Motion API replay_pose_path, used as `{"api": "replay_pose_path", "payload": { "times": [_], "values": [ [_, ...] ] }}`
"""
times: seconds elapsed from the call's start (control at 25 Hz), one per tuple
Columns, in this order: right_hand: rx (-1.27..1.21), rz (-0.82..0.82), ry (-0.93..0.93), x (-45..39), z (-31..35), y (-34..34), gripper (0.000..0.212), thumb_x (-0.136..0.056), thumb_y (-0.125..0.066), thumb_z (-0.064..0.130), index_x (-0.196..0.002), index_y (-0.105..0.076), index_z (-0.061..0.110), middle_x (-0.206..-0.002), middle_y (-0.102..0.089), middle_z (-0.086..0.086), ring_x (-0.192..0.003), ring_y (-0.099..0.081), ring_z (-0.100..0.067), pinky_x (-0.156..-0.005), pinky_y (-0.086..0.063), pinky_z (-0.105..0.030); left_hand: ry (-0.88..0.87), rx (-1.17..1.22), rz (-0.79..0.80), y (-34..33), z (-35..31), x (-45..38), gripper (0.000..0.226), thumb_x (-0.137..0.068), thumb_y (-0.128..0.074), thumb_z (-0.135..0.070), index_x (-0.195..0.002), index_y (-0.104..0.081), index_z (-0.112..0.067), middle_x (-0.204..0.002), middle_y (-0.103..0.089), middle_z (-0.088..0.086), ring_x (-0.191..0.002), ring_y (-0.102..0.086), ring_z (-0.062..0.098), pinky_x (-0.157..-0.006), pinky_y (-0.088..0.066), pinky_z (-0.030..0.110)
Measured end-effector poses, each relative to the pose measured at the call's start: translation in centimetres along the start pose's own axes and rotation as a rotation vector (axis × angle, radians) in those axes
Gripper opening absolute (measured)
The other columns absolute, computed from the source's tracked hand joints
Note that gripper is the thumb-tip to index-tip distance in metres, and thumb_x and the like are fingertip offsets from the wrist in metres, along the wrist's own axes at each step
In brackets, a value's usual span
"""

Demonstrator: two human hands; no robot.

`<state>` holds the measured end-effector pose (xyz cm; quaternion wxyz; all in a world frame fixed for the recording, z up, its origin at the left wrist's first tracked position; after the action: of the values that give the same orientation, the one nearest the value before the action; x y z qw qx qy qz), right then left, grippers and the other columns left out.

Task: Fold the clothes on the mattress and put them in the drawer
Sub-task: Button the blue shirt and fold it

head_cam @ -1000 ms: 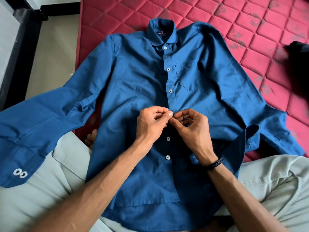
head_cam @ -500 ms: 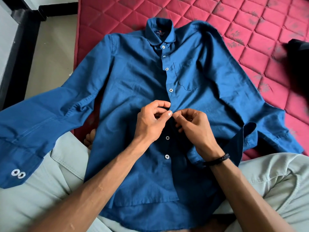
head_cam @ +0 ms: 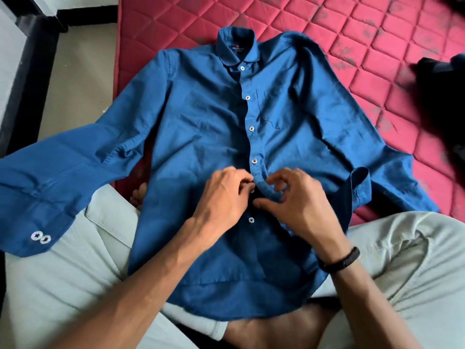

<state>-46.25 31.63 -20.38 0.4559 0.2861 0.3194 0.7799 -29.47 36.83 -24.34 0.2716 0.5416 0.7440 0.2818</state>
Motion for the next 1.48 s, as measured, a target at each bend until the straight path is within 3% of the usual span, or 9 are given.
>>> {"api": "replay_pose_path", "payload": {
  "times": [0.12,0.36,0.56,0.64,0.8,0.96,1.12,1.28,1.48],
  "values": [
    [0.272,-0.036,-0.002,1.5,-0.3,-1.4,0.034,-0.080,-0.079,0.047,-0.105,-0.066,0.028,-0.103,-0.059,0.004,-0.094,-0.065,-0.027,-0.074,-0.054,-0.043,0.003,-0.039,0.013,-1.1,-0.2,2.2,0.023,-0.093,-0.069,-0.014,-0.115,-0.073,-0.013,-0.099,-0.066,0.006,-0.085,-0.067,0.029,-0.080,-0.056,0.046],
    [0.259,-0.124,0.035,0.9,-0.9,-2.2,0.016,-0.102,-0.053,0.030,-0.096,-0.053,0.014,-0.098,-0.058,-0.007,-0.090,-0.061,-0.040,-0.068,-0.044,-0.044,0.046,-0.059,0.004,-1.0,-0.3,1.7,0.009,-0.087,-0.075,-0.017,-0.093,-0.068,-0.021,-0.090,-0.064,-0.001,-0.074,-0.063,0.022,-0.072,-0.055,0.044],
    [-0.169,-0.117,0.007,0.1,-1.6,-1.8,0.004,-0.097,-0.064,0.018,-0.095,-0.065,0.015,-0.080,-0.071,0.001,-0.074,-0.069,-0.023,-0.074,-0.055,-0.043,0.156,0.172,-0.048,0.0,-0.9,1.8,0.006,-0.083,-0.080,-0.015,-0.083,-0.076,-0.020,-0.071,-0.072,-0.010,-0.060,-0.066,0.005,-0.062,-0.053,0.017],
    [-0.325,-0.045,-0.035,0.1,-1.5,-1.4,0.006,-0.093,-0.072,0.016,-0.098,-0.072,0.020,-0.075,-0.071,0.001,-0.061,-0.070,-0.014,-0.070,-0.061,-0.043,0.199,0.266,-0.061,0.3,-1.2,2.2,0.005,-0.083,-0.081,-0.015,-0.084,-0.078,-0.020,-0.071,-0.073,-0.009,-0.062,-0.069,0.005,-0.064,-0.056,0.018],
    [-0.304,-0.027,-0.052,0.7,-1.6,-1.4,0.005,-0.090,-0.076,0.022,-0.089,-0.071,0.024,-0.075,-0.071,0.000,-0.060,-0.072,-0.013,-0.066,-0.061,-0.037,0.258,0.395,-0.076,0.2,-1.5,3.0,0.010,-0.086,-0.078,-0.012,-0.091,-0.080,-0.021,-0.075,-0.076,-0.009,-0.064,-0.073,0.007,-0.069,-0.061,0.028],
    [-0.401,-0.060,-0.093,1.0,-1.3,-1.6,0.014,-0.083,-0.073,0.035,-0.082,-0.064,0.025,-0.074,-0.071,-0.003,-0.065,-0.071,-0.026,-0.071,-0.060,-0.053,0.263,0.414,-0.118,0.0,-1.7,3.4,0.013,-0.088,-0.076,-0.016,-0.097,-0.082,-0.023,-0.083,-0.078,-0.012,-0.068,-0.073,0.004,-0.071,-0.060,0.026],
    [-0.440,-0.055,-0.063,0.9,-1.1,-2.2,0.009,-0.089,-0.073,0.027,-0.085,-0.065,0.026,-0.073,-0.070,-0.004,-0.067,-0.069,-0.030,-0.069,-0.059,-0.056,0.347,0.534,-0.122,-0.2,-1.6,3.5,0.012,-0.087,-0.079,-0.015,-0.098,-0.081,-0.019,-0.081,-0.078,-0.006,-0.067,-0.075,0.010,-0.068,-0.060,0.025],
    [-0.473,-0.020,-0.094,0.7,-1.1,-2.7,0.008,-0.097,-0.068,0.012,-0.093,-0.068,0.019,-0.076,-0.065,0.001,-0.062,-0.065,-0.015,-0.074,-0.059,-0.056,0.477,0.671,-0.103,-0.4,-1.4,3.4,0.008,-0.085,-0.082,-0.013,-0.092,-0.080,-0.017,-0.077,-0.077,0.003,-0.062,-0.073,0.013,-0.063,-0.059,0.027],
    [-0.450,-0.038,-0.068,0.9,-1.3,-3.0,0.005,-0.089,-0.073,0.029,-0.087,-0.070,0.024,-0.077,-0.073,-0.001,-0.070,-0.071,-0.029,-0.072,-0.060,-0.055,0.541,0.790,-0.061,-0.5,-1.4,3.6,0.008,-0.087,-0.080,-0.010,-0.094,-0.078,-0.013,-0.078,-0.077,0.007,-0.064,-0.069,0.010,-0.063,-0.057,0.024]
  ]
}}
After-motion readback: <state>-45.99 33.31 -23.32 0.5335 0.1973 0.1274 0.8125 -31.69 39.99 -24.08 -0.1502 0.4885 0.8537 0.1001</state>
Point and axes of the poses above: each hand's wrist, its own x-axis away from the middle knuckle, its own y-axis out of the back of the hand, z = x × y, the point moved 2 cm from there along -x, towards the middle knuckle
